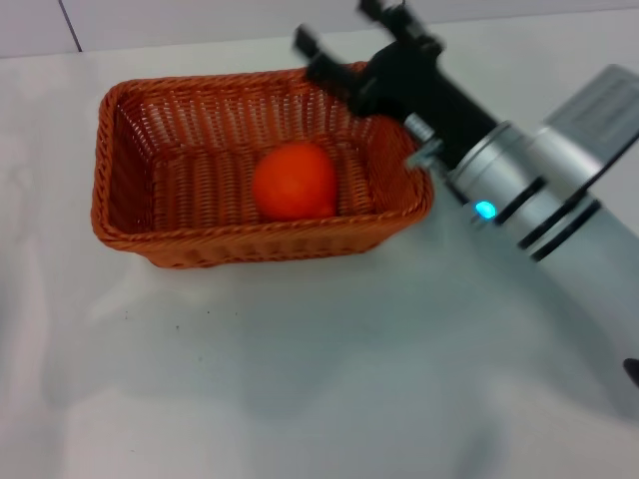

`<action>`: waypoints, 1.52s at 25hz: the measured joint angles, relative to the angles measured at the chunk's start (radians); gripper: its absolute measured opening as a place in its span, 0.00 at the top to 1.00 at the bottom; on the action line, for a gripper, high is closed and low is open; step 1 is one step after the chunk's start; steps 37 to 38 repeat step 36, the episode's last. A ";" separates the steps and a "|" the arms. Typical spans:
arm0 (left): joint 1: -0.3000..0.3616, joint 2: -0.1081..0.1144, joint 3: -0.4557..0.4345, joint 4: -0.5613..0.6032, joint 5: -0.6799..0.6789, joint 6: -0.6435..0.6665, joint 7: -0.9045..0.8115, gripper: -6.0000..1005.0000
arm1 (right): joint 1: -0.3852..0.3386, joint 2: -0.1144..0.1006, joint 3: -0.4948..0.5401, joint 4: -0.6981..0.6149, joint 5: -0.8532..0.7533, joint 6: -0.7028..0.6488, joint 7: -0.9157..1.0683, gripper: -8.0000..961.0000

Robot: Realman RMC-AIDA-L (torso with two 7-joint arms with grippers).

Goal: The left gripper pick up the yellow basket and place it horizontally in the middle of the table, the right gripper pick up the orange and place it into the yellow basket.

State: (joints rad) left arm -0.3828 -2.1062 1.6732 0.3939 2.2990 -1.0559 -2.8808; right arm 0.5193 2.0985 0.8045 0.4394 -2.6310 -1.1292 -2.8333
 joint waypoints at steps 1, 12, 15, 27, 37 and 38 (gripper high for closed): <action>-0.002 0.000 0.000 -0.003 0.000 0.000 0.000 0.12 | -0.011 0.000 0.040 -0.010 0.001 -0.018 0.000 0.03; -0.019 0.000 0.003 -0.054 0.004 0.003 0.000 0.12 | -0.125 -0.003 0.438 -0.171 0.002 -0.082 -0.001 0.03; -0.026 0.000 0.005 -0.071 0.005 0.004 0.000 0.12 | -0.153 -0.005 0.517 -0.203 0.002 -0.097 -0.001 0.03; -0.018 -0.006 0.011 -0.110 0.007 0.005 0.002 0.12 | -0.195 -0.003 0.606 -0.242 0.002 -0.125 0.000 0.03; -0.019 -0.010 0.011 -0.108 0.007 0.005 0.002 0.12 | -0.190 -0.002 0.600 -0.243 -0.002 -0.125 0.000 0.03; -0.019 -0.010 0.011 -0.108 0.007 0.005 0.002 0.12 | -0.190 -0.002 0.600 -0.243 -0.002 -0.125 0.000 0.03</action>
